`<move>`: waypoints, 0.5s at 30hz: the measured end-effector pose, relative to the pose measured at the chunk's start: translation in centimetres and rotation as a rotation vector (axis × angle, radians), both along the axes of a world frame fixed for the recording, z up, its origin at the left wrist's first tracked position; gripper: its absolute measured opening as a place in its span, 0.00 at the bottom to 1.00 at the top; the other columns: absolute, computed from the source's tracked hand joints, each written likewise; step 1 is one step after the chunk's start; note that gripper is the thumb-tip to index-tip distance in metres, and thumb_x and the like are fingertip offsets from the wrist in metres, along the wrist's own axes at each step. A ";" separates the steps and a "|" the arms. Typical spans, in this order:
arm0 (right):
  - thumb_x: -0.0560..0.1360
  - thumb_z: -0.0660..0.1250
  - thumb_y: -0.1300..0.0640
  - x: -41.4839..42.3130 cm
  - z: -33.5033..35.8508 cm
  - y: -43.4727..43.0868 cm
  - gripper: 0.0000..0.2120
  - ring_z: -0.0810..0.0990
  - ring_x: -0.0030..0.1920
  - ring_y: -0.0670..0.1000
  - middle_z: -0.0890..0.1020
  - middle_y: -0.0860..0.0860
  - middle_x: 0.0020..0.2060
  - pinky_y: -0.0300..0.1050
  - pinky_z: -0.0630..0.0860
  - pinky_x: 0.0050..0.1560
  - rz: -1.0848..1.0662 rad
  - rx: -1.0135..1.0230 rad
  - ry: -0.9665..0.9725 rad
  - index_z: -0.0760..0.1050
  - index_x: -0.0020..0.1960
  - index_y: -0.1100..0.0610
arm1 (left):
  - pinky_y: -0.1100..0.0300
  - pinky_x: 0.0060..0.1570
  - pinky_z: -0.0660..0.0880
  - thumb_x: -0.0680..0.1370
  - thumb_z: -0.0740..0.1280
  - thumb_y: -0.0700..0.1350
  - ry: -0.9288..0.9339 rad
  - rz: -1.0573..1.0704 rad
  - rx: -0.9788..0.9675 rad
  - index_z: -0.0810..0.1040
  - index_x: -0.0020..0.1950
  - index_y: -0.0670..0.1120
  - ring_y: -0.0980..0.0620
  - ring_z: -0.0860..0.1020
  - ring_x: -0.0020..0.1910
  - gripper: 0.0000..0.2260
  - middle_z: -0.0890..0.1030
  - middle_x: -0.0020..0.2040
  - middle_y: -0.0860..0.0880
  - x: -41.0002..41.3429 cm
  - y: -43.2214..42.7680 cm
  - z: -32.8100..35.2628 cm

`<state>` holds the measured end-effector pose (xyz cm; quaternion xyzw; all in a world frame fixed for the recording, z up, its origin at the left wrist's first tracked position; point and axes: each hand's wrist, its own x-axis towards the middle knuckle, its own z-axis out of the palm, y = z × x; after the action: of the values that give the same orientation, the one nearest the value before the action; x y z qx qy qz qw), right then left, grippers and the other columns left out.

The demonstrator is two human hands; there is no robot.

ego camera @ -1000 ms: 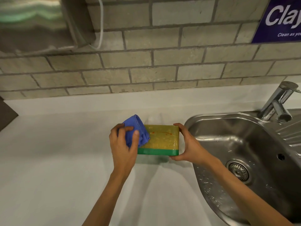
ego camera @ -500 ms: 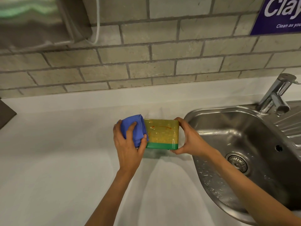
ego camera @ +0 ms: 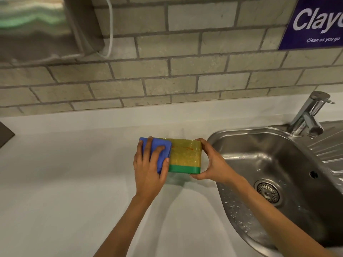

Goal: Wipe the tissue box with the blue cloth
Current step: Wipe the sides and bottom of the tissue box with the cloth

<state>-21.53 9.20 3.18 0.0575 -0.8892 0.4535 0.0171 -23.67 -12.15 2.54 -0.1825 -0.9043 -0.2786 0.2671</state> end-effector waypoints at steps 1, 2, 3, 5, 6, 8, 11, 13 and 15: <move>0.55 0.79 0.50 0.0 0.0 0.0 0.46 0.74 0.62 0.46 0.73 0.45 0.61 0.46 0.73 0.63 -0.002 0.007 0.010 0.60 0.68 0.50 | 0.45 0.62 0.70 0.75 0.60 0.51 0.017 -0.028 -0.021 0.78 0.58 0.42 0.33 0.67 0.68 0.18 0.74 0.67 0.38 0.0 -0.6 -0.3; 0.56 0.79 0.50 -0.1 0.1 0.0 0.45 0.74 0.61 0.46 0.73 0.45 0.60 0.47 0.74 0.62 -0.002 0.017 0.016 0.61 0.67 0.50 | 0.47 0.64 0.68 0.75 0.60 0.51 0.017 -0.037 -0.022 0.77 0.59 0.42 0.34 0.67 0.69 0.18 0.73 0.67 0.38 -0.1 -1.0 -0.4; 0.56 0.79 0.50 -0.1 0.1 0.0 0.45 0.74 0.61 0.47 0.73 0.46 0.60 0.48 0.74 0.62 -0.002 0.024 0.019 0.62 0.67 0.50 | 0.48 0.66 0.66 0.75 0.59 0.51 -0.007 -0.023 0.003 0.76 0.60 0.41 0.35 0.66 0.69 0.19 0.72 0.68 0.39 -0.2 -1.2 -0.3; 0.56 0.79 0.51 -0.2 0.2 -0.1 0.45 0.74 0.61 0.48 0.73 0.47 0.60 0.50 0.74 0.62 -0.001 0.026 0.018 0.62 0.67 0.51 | 0.50 0.67 0.63 0.76 0.56 0.52 -0.085 0.065 0.085 0.73 0.65 0.40 0.35 0.65 0.70 0.23 0.70 0.70 0.38 -0.4 -0.4 0.4; 0.56 0.79 0.51 -0.1 0.1 -0.2 0.45 0.74 0.61 0.48 0.74 0.47 0.60 0.50 0.74 0.62 -0.003 0.023 0.014 0.62 0.67 0.51 | 0.48 0.67 0.64 0.76 0.55 0.52 -0.115 0.117 0.096 0.71 0.67 0.41 0.35 0.65 0.70 0.24 0.70 0.70 0.39 -0.4 0.3 0.8; 0.55 0.79 0.52 0.0 -0.1 -0.2 0.45 0.74 0.61 0.49 0.74 0.48 0.60 0.50 0.74 0.62 -0.014 0.017 0.010 0.62 0.68 0.51 | 0.43 0.64 0.69 0.77 0.54 0.52 -0.110 0.175 0.000 0.70 0.69 0.42 0.33 0.67 0.69 0.24 0.71 0.70 0.38 -0.2 1.7 1.4; 0.55 0.79 0.53 -0.1 -0.1 -0.1 0.47 0.75 0.61 0.49 0.74 0.48 0.60 0.50 0.74 0.62 -0.029 0.019 0.011 0.61 0.69 0.52 | 0.40 0.61 0.71 0.76 0.56 0.52 -0.031 0.109 -0.159 0.72 0.68 0.43 0.33 0.70 0.67 0.23 0.74 0.68 0.39 0.6 2.6 1.2; 0.55 0.79 0.53 -0.2 0.1 -0.1 0.48 0.74 0.62 0.49 0.74 0.49 0.61 0.50 0.74 0.63 -0.025 0.021 0.002 0.60 0.70 0.53 | 0.40 0.62 0.71 0.76 0.57 0.52 0.036 0.037 -0.213 0.73 0.67 0.44 0.35 0.70 0.67 0.23 0.74 0.67 0.40 1.0 1.7 0.3; 0.55 0.80 0.54 -0.3 0.1 -0.1 0.48 0.74 0.62 0.50 0.73 0.49 0.62 0.51 0.74 0.63 -0.019 0.022 -0.007 0.60 0.70 0.53 | 0.41 0.62 0.70 0.77 0.56 0.53 0.061 0.030 -0.232 0.73 0.67 0.44 0.34 0.69 0.68 0.23 0.74 0.68 0.39 1.0 0.5 -0.1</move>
<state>-21.80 9.12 3.31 0.0477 -0.8948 0.4436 0.0175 -22.63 -11.66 2.40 -0.2070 -0.9245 -0.1624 0.2758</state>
